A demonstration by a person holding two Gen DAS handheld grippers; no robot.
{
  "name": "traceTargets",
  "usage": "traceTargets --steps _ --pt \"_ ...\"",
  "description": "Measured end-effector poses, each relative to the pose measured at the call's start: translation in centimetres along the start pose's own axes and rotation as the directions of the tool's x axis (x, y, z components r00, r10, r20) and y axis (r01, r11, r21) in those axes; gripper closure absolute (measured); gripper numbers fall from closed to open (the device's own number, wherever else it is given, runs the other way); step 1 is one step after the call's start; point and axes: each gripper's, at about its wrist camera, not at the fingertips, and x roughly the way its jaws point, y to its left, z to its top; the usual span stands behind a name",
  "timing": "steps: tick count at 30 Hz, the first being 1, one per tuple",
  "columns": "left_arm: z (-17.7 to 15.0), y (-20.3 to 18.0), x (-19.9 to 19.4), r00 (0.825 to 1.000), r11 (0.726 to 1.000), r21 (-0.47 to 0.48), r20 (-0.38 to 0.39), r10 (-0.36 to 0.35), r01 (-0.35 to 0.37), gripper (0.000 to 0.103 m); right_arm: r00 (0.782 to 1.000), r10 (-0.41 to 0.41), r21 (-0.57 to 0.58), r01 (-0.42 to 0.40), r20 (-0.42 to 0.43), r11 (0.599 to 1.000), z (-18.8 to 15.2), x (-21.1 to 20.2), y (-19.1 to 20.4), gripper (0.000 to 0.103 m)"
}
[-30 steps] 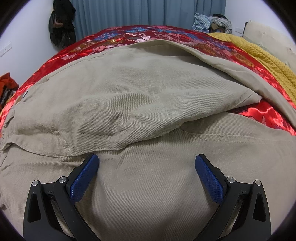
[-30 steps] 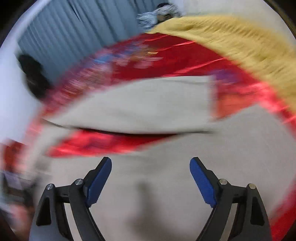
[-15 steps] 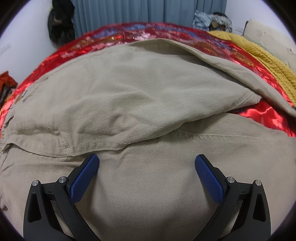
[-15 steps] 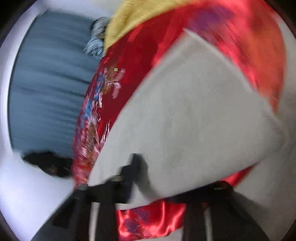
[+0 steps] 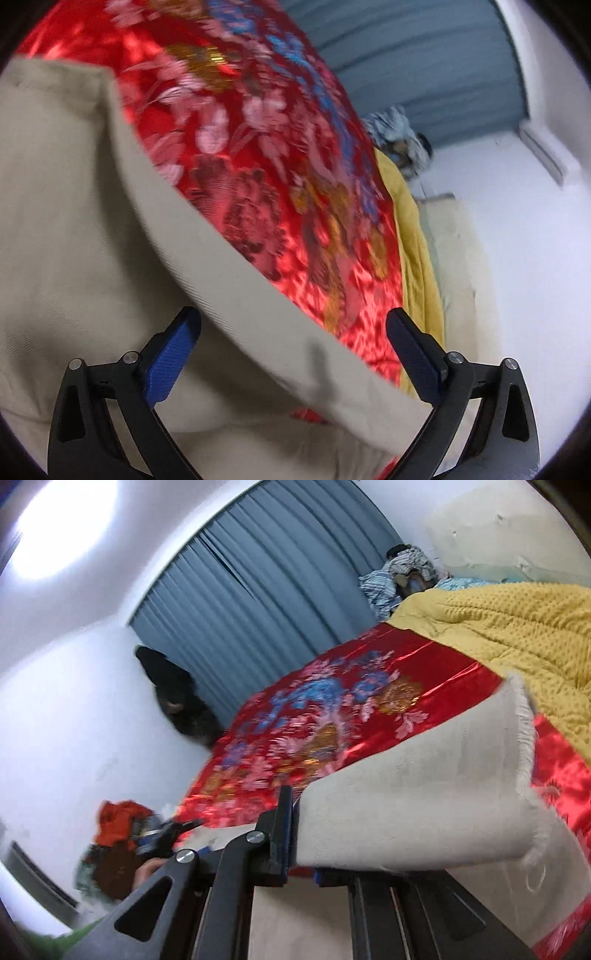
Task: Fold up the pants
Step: 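Grasp the frayed leg hem with the right gripper while the left gripper grasps the trouser edge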
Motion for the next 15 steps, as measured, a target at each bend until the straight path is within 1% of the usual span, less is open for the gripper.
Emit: traceTargets --steps 1,2,4,5,6,8,9,10,11,12,13,14,15 --pt "0.0 0.7 -0.2 1.000 0.999 -0.036 -0.002 -0.006 0.006 0.014 1.000 0.018 0.014 -0.018 0.007 1.000 -0.1 -1.2 -0.4 0.095" --pt "-0.2 1.2 -0.3 1.000 0.998 -0.060 -0.008 -0.003 0.003 0.019 0.999 0.041 0.041 -0.042 0.022 0.998 0.0 -2.7 -1.0 0.095" --pt "-0.6 2.0 -0.4 1.000 0.998 -0.065 -0.015 0.009 -0.009 0.023 0.998 0.052 0.051 -0.053 0.020 0.997 0.4 -3.8 -2.1 0.095" --pt "-0.8 2.4 -0.4 1.000 0.998 -0.059 -0.009 0.023 -0.024 0.031 0.999 0.032 0.035 -0.032 0.002 0.999 0.5 -4.0 -2.5 0.095" --pt "-0.8 2.8 -0.1 0.999 0.997 -0.062 -0.009 0.040 -0.041 0.036 1.000 0.014 0.023 -0.014 -0.009 1.000 0.6 -4.0 -2.9 0.095" --pt "-0.6 3.6 0.3 0.999 0.994 -0.096 -0.016 0.051 -0.053 0.036 0.997 -0.005 0.028 0.008 -0.073 1.000 0.2 -3.2 -4.1 0.095" --pt "-0.2 3.8 0.8 0.998 0.990 -0.121 -0.019 0.064 -0.066 0.035 0.994 -0.034 0.038 0.038 -0.102 0.999 -0.2 -2.9 -4.7 0.095" --pt "0.0 4.1 1.0 0.997 0.989 -0.126 -0.022 0.070 -0.073 0.033 0.990 -0.060 0.040 0.066 -0.125 0.997 -0.4 -2.4 -5.2 0.095" --pt "0.1 4.0 1.2 0.997 0.990 -0.120 -0.024 0.074 -0.076 0.028 0.979 -0.108 0.039 0.116 -0.171 0.992 -1.5 -1.8 -5.8 0.090" --pt "0.3 3.7 1.3 0.996 0.991 -0.102 -0.026 0.081 -0.083 0.026 0.972 -0.139 0.043 0.150 -0.192 0.988 -2.0 -1.1 -6.2 0.081" --pt "0.4 3.3 1.5 0.995 0.992 -0.073 -0.029 0.099 -0.101 0.026 0.963 -0.154 0.075 0.174 -0.222 0.982 -3.2 -0.7 -6.8 0.069" --pt "0.5 3.0 1.7 0.993 0.992 -0.048 -0.032 0.115 -0.117 0.026 0.961 -0.143 0.114 0.173 -0.236 0.978 -3.9 -0.3 -7.6 0.039" --pt "0.7 2.6 2.1 0.990 0.991 -0.020 -0.038 0.133 -0.134 0.026 0.961 -0.119 0.169 0.165 -0.250 0.972 -5.2 0.2 -8.2 0.027"
